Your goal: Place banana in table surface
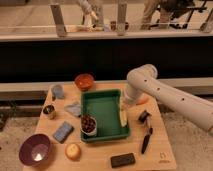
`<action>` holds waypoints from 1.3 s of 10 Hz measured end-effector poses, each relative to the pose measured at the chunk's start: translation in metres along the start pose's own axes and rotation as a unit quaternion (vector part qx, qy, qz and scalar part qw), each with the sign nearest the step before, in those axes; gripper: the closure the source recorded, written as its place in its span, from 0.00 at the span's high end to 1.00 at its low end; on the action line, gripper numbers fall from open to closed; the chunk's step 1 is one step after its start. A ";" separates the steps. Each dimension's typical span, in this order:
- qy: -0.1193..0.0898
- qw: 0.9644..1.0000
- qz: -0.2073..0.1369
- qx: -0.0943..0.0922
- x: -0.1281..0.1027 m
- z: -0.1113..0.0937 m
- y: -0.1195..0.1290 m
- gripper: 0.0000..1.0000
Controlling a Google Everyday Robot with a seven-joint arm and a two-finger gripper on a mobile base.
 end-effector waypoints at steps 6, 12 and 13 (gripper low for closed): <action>0.004 0.999 0.005 -0.032 -0.011 0.002 0.054 0.02; -0.037 0.999 -0.014 -0.001 -0.034 0.042 0.072 0.02; -0.044 0.999 -0.020 0.001 -0.040 0.047 0.076 0.02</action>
